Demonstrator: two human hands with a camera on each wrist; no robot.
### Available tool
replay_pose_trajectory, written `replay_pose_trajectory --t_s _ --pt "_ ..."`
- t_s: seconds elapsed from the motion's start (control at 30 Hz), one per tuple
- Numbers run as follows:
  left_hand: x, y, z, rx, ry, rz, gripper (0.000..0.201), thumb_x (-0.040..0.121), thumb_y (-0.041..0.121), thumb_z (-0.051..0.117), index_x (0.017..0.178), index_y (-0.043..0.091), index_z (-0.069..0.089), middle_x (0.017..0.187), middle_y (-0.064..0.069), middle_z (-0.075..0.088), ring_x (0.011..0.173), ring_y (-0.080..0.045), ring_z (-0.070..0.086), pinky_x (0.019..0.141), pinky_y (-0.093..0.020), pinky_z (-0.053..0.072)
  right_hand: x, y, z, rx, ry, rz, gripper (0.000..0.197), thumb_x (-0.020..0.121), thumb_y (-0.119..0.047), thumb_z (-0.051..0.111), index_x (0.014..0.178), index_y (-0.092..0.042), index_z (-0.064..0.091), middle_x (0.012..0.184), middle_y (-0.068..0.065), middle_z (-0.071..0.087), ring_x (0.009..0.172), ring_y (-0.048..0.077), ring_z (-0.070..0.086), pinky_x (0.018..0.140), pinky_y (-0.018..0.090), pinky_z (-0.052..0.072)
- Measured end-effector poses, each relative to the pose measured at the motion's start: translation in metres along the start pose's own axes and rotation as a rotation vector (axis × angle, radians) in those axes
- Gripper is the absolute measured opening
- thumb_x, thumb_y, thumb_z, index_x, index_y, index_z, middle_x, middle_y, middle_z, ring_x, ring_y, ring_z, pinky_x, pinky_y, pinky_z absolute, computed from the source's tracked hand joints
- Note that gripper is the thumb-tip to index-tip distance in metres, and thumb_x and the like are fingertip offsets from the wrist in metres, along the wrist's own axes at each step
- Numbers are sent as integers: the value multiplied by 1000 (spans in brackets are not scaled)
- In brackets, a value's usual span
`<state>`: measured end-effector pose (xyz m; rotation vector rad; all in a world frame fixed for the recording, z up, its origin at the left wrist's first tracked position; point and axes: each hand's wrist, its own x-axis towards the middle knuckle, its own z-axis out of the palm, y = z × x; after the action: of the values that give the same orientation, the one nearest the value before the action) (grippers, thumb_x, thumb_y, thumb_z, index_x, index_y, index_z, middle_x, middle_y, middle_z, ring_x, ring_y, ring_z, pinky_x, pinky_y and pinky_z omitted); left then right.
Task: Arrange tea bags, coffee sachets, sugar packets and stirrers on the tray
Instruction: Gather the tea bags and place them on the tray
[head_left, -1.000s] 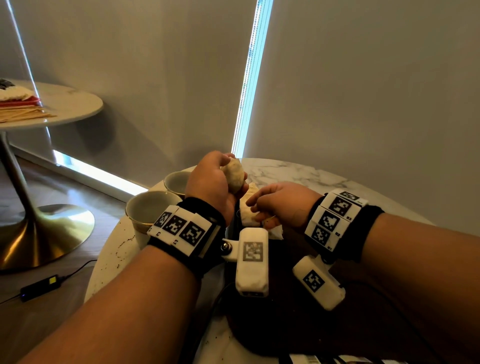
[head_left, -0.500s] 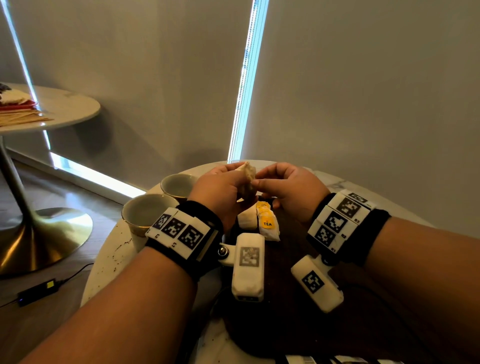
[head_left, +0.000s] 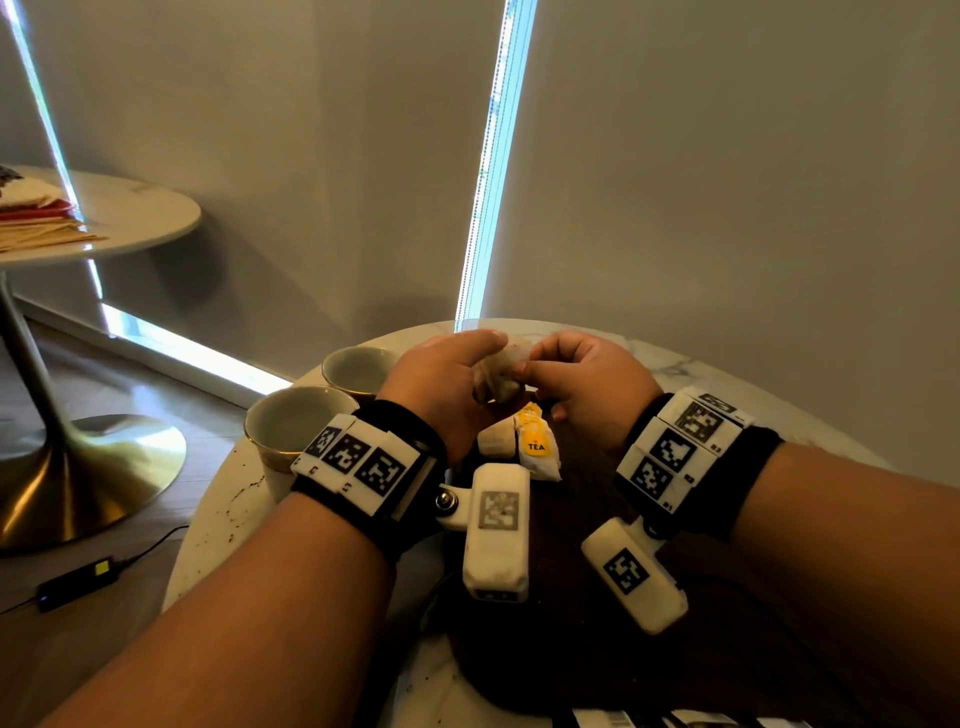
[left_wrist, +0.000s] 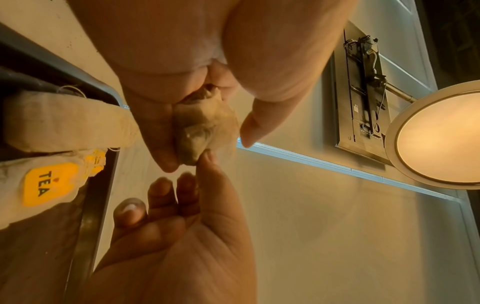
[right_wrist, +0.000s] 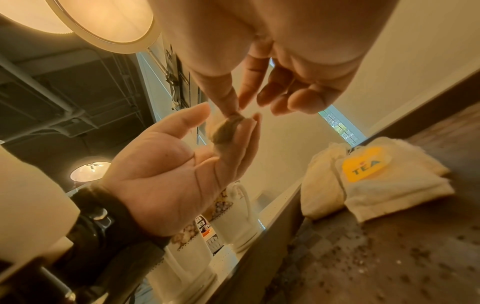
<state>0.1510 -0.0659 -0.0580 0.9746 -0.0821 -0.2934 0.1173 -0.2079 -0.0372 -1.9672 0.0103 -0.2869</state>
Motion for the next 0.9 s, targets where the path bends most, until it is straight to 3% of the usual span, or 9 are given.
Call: replay_pose_trajectory --t_s 0.13,0.23,0.33,0.5,0.57,0.7,0.77,0.83,0.9 --pt "-2 4 1 -57 31 -63 40 92 18 67 128 3 59 122 -24 67 96 -34 72 69 -40 60 2 0 0 66 42 21 7 88 -15 71 83 -15 67 76 6 66 65 15 58 50 22 45" --pt "-3 4 1 26 33 -45 54 77 27 76 127 13 63 131 -20 61 108 -37 68 67 -37 58 3 -2 -2 85 59 32 7 91 -14 67 85 -14 64 84 13 69 74 21 63 54 25 49" --pt "-4 3 -1 107 9 -22 40 85 24 76 122 15 65 124 -17 66 111 -33 67 62 -33 58 4 -4 -3 113 48 38 11 92 -13 65 82 -16 63 92 20 69 81 29 64 58 31 48" --pt "-5 4 -3 180 16 -12 24 95 16 67 118 10 66 101 -10 71 90 -21 68 56 -26 54 4 -5 -2 127 23 52 12 91 -10 65 82 -16 62 87 15 66 79 28 59 53 27 44" --pt "-4 3 -3 198 34 -12 24 94 17 67 117 11 66 106 -11 71 96 -23 69 59 -27 53 3 -7 -3 97 -6 52 11 89 -8 65 89 -18 62 92 12 66 81 25 61 53 24 44" --pt "-4 3 -3 221 45 -5 25 94 18 68 117 12 66 115 -14 69 107 -29 67 66 -32 52 4 -12 -7 22 -66 68 35 87 -6 65 118 -21 59 106 6 64 92 19 62 64 27 47" --pt "-3 3 -3 229 41 -4 25 93 17 69 117 12 67 113 -14 69 104 -29 68 66 -32 51 3 -14 -8 7 -82 48 31 87 -8 68 113 -22 63 99 2 68 86 13 66 61 23 49" --pt "-3 3 -3 246 19 0 24 92 17 69 115 11 68 109 -16 72 100 -28 71 66 -33 51 0 -17 -8 6 -95 25 17 87 -8 71 97 -21 67 87 -2 69 66 -1 66 52 13 46" --pt "-4 3 -2 258 10 9 21 92 16 69 112 12 69 105 -15 74 96 -27 73 68 -34 51 -1 -17 -7 -33 -83 11 11 88 -10 71 88 -19 66 78 -3 67 54 -4 61 47 9 43"
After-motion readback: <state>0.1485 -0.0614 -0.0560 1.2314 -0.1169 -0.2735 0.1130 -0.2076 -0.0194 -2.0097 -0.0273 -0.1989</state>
